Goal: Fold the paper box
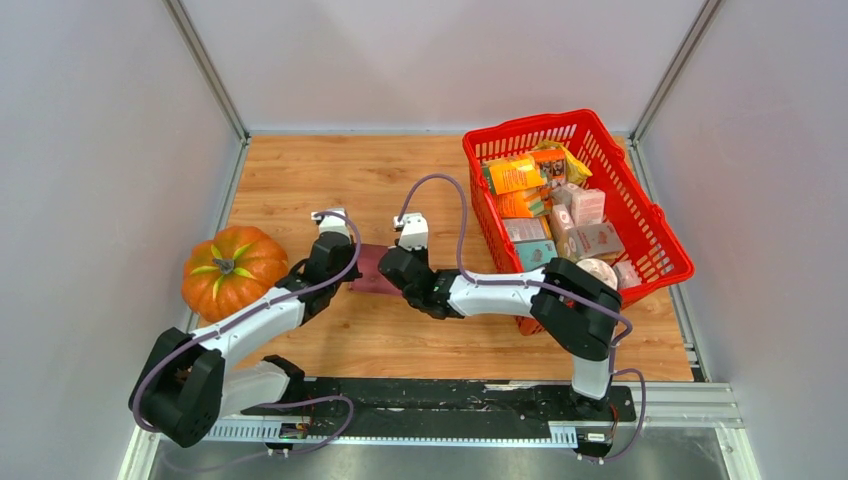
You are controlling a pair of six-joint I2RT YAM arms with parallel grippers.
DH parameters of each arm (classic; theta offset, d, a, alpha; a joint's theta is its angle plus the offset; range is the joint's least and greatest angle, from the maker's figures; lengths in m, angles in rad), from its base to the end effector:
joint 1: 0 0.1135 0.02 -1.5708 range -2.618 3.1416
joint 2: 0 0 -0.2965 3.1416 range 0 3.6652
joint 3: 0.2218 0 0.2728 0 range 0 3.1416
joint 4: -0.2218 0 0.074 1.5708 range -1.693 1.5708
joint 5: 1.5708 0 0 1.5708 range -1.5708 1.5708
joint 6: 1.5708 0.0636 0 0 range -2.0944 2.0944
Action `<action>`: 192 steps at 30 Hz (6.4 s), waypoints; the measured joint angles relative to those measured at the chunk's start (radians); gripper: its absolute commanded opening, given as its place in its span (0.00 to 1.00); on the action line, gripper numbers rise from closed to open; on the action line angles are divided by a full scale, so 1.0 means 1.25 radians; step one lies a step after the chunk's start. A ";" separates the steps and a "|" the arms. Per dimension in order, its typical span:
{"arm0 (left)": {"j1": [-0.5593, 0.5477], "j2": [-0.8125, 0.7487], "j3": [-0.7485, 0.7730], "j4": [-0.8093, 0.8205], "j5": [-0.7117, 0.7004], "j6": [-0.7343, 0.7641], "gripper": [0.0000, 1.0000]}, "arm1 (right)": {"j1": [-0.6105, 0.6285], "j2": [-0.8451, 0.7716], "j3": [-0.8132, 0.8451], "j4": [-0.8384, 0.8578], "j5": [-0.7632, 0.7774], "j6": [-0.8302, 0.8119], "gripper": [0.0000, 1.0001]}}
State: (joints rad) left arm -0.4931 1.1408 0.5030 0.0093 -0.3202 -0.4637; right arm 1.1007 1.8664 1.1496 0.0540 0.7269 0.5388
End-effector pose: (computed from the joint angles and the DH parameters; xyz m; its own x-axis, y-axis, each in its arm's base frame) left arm 0.2338 -0.1029 0.1938 -0.5638 -0.1789 -0.8063 -0.0304 0.9801 -0.1963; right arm 0.2380 0.3751 0.1928 -0.4593 -0.0575 -0.8864 -0.2251 0.9729 0.0535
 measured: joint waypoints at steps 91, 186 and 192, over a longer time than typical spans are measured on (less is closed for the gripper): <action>-0.070 -0.182 -0.222 0.093 0.004 -0.056 0.46 | -0.155 -0.026 0.178 -0.178 -0.720 0.076 0.56; -0.063 -0.528 -0.095 -0.355 0.239 -0.186 0.53 | -0.104 -0.149 -0.187 -0.159 -0.757 0.068 0.46; -0.052 -0.464 -0.088 -0.352 0.211 -0.183 0.31 | -0.121 -0.120 -0.146 -0.157 -0.778 0.105 0.48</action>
State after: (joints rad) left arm -0.5583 0.5610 0.3931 -0.4305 -0.0559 -0.6922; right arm 0.9501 1.7168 0.9665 -0.1429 -0.2451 0.6704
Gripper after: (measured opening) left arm 0.456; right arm 0.474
